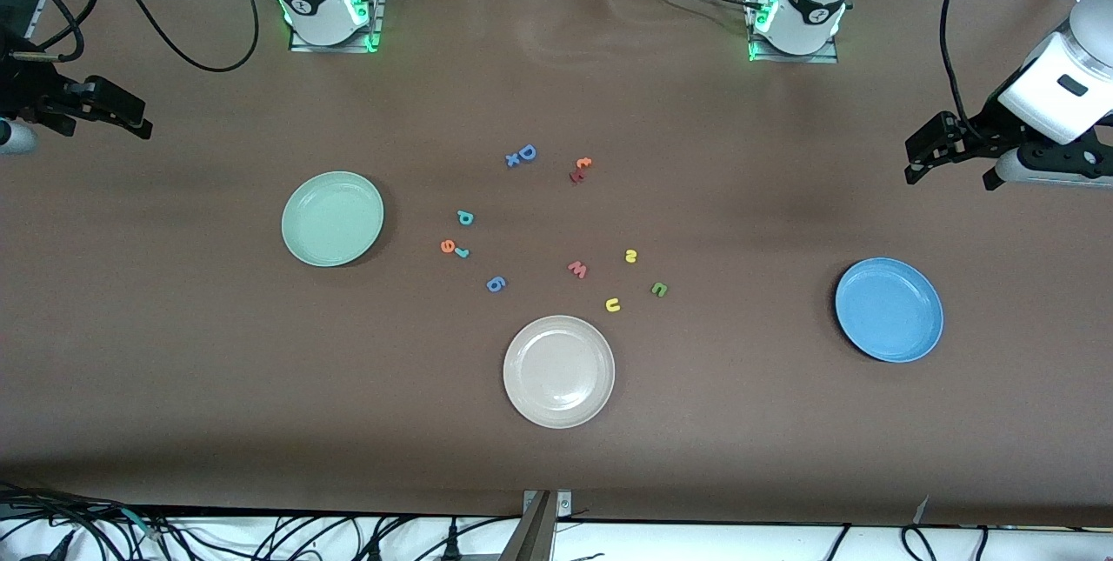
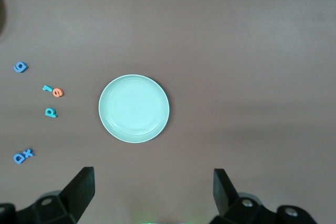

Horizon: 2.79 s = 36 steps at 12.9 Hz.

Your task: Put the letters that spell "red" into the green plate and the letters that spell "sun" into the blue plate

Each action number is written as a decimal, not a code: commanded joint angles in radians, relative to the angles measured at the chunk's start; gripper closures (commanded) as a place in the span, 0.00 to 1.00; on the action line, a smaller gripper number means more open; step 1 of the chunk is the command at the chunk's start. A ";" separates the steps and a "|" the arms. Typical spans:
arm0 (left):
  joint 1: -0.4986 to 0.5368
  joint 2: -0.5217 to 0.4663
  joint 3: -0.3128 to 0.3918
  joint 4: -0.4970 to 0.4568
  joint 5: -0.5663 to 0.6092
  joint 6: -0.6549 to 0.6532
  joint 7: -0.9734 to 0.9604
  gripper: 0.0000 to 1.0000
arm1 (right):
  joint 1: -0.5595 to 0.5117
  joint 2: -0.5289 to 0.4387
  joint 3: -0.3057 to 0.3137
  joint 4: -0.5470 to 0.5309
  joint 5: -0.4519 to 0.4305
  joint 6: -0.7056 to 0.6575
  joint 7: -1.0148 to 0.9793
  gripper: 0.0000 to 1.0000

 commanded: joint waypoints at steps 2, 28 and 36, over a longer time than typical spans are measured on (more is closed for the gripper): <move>-0.003 0.015 0.002 0.032 -0.030 -0.018 0.000 0.00 | -0.004 0.007 0.001 0.023 0.015 -0.021 -0.003 0.00; -0.009 0.029 -0.044 -0.171 -0.068 0.252 -0.003 0.00 | 0.348 0.485 0.015 0.016 0.007 0.374 0.346 0.00; -0.196 0.282 -0.044 -0.247 -0.127 0.495 -0.053 0.00 | 0.532 0.599 0.013 -0.010 -0.054 0.500 0.890 0.01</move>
